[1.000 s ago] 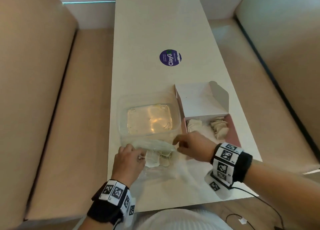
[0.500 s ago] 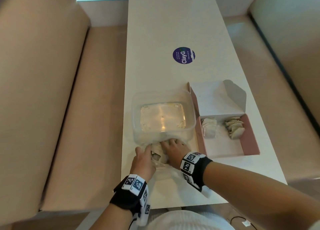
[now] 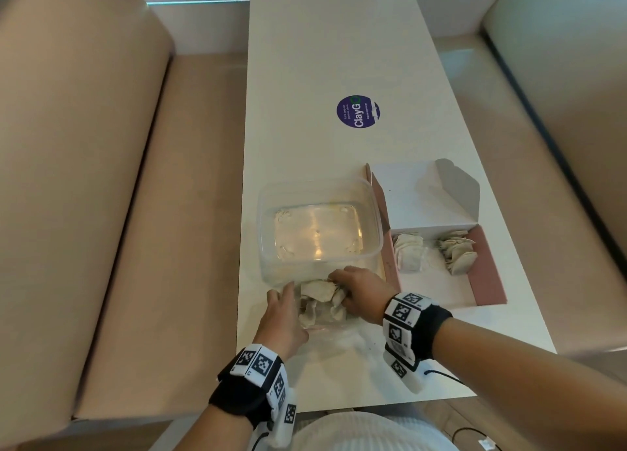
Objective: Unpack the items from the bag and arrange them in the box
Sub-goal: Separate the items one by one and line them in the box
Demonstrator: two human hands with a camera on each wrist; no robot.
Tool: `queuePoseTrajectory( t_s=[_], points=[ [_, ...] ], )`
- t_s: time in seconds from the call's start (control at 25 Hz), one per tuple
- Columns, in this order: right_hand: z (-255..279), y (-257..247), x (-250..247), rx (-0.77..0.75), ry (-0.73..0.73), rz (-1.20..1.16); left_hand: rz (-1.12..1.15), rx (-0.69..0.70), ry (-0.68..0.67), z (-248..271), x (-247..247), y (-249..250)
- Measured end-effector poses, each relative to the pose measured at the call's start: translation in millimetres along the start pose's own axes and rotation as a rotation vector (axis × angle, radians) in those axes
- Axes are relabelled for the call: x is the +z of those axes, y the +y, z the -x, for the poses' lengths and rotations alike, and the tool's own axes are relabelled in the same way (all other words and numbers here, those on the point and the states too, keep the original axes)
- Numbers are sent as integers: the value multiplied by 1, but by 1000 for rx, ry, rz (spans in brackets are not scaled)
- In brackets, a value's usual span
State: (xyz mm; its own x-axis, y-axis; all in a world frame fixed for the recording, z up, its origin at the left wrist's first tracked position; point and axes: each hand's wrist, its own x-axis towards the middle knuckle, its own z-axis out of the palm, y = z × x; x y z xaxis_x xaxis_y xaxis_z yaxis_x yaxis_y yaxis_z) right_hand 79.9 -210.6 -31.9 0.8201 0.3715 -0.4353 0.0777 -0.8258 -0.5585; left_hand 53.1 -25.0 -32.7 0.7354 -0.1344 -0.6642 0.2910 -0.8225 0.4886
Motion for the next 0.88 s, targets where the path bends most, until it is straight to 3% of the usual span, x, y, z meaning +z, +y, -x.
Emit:
queuePoseTrajectory(
  t_s=[0.16, 0.44, 0.68, 0.88],
  points=[
    [8, 3, -8, 57, 111, -187, 31, 61, 15, 2, -2, -2],
    [16, 2, -10, 56, 147, -274, 72, 100, 106, 12, -8, -2],
    [19, -12, -23, -94, 213, -168, 228, 366, 144, 25, -17, 16],
    [22, -29, -39, -176, 143, -233, 451, 405, 138, 20, -15, 29]
  ],
)
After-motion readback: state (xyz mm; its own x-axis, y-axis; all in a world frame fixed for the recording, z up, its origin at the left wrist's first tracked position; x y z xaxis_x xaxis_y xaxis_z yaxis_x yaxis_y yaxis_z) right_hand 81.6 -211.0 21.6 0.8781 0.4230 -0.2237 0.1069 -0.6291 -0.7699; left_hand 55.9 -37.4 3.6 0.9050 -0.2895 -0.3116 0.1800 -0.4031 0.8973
